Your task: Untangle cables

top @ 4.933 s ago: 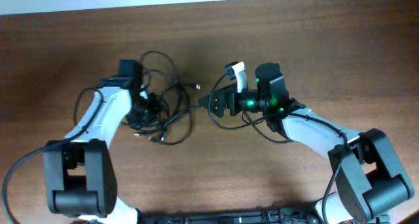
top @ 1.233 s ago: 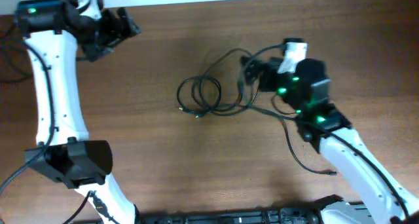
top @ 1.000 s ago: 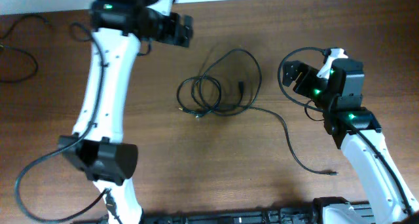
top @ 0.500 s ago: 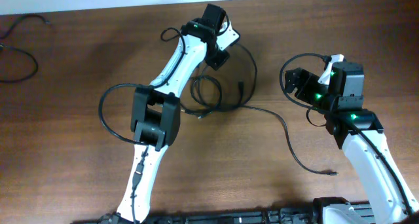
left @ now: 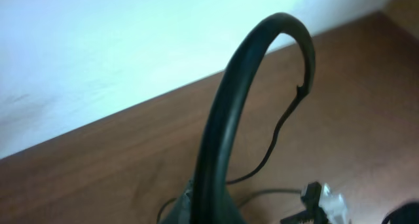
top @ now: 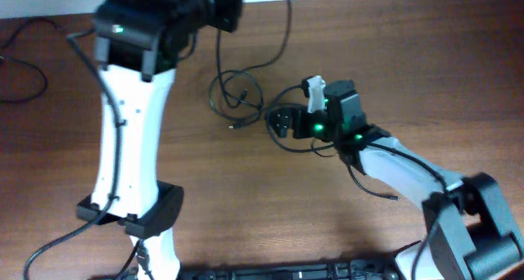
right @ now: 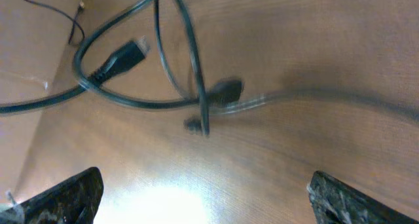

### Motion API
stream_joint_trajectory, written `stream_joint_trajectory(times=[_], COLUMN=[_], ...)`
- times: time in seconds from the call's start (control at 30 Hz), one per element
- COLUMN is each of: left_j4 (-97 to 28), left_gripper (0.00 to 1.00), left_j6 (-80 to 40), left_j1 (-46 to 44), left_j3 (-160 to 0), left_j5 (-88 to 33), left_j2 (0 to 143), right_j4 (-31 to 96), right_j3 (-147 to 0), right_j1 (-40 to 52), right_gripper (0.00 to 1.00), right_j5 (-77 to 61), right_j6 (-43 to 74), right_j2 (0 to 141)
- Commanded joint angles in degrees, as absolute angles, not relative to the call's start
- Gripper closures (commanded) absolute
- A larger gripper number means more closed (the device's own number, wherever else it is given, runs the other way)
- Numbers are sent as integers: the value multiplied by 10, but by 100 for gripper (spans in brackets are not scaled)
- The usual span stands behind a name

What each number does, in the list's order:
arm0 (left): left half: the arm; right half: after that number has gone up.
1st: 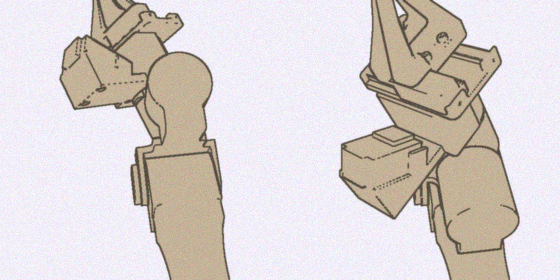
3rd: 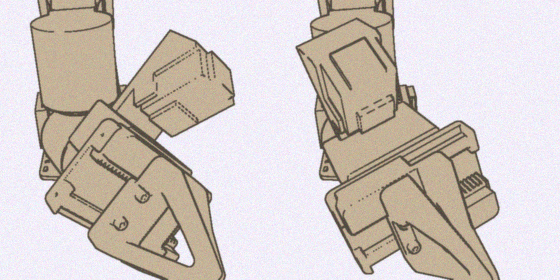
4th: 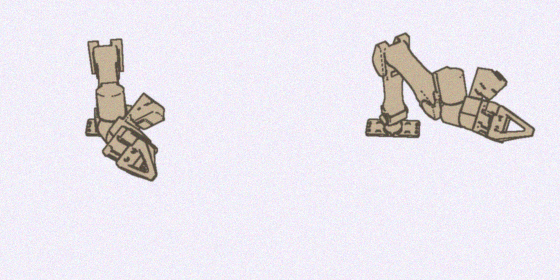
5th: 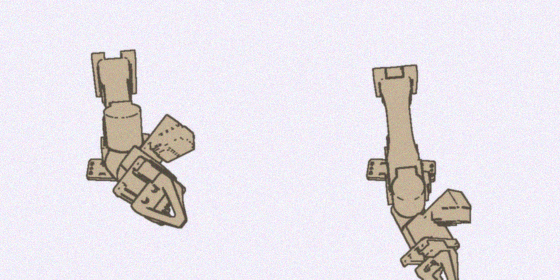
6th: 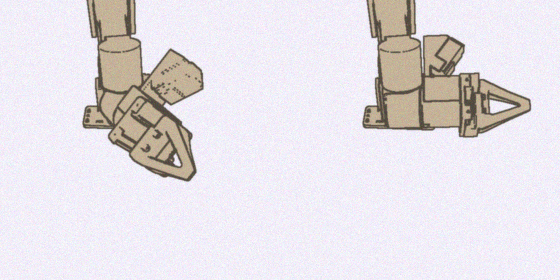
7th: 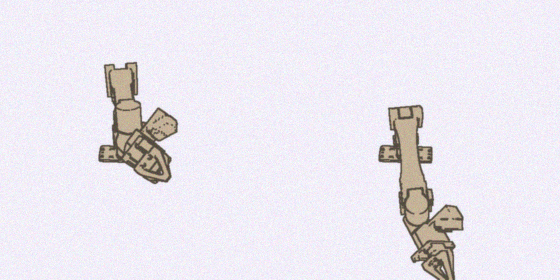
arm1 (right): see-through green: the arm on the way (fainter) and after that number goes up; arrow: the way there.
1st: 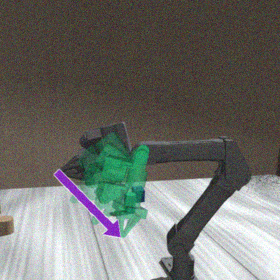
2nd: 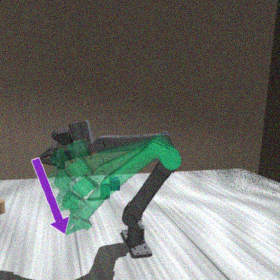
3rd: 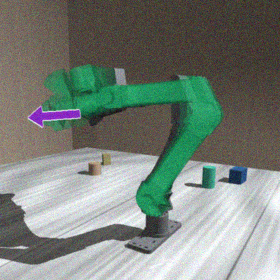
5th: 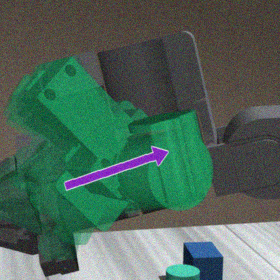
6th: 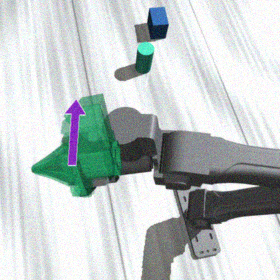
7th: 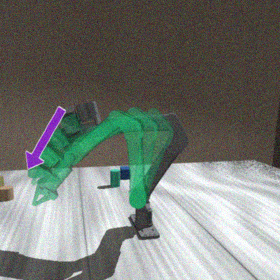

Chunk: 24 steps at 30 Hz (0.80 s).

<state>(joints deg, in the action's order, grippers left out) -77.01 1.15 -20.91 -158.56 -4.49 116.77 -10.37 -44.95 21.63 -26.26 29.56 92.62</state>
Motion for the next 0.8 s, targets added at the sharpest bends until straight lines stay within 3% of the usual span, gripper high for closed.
stream_joint_trajectory(times=[0.0,0.03,0.1,0.17,0.2,0.23,0.37,0.43,0.5,0.53,0.63,0.7,0.77], left_j4=[-773,-781,-827,-916,-966,-967,-926,-880,-759,-709,-624,-578,-591], left_gripper=[100,100,100,100,100,100,100,100,100,100,100,100,100], left_j6=[-88,-90,-77,-62,-62,-62,54,190,191,172,55,56,-35], left_j1=[-112,-73,-10,27,29,29,18,7,7,5,2,15,25], left_j3=[-1594,-1594,-1594,-1592,-1585,-1563,-1468,-1400,-1342,-1321,-1302,-1302,-1302], left_j5=[-91,-183,-223,-168,-60,-63,-389,-598,-657,-647,-342,-288,-75], left_j2=[1131,1129,1129,1129,1129,1129,1133,1133,1133,1133,1131,1129,1130], right_j4=[-146,-153,-143,-131,-125,-119,-113,-106,-81,-68,-24,-11,7], right_j3=[-453,-453,-453,-453,-453,-453,-453,-453,-453,-453,-453,-453,-453], right_j1=[233,233,233,233,233,233,233,233,231,231,231,231,231], right_gripper=[1,1,1,1,1,1,1,1,2,2,2,2,2], right_j5=[-218,-217,-202,-203,-203,-203,-203,-202,-173,-171,-171,-171,-171], right_j6=[292,292,292,292,292,292,292,292,292,291,292,291,292], right_j2=[955,959,964,964,964,964,964,964,964,964,964,964,964])
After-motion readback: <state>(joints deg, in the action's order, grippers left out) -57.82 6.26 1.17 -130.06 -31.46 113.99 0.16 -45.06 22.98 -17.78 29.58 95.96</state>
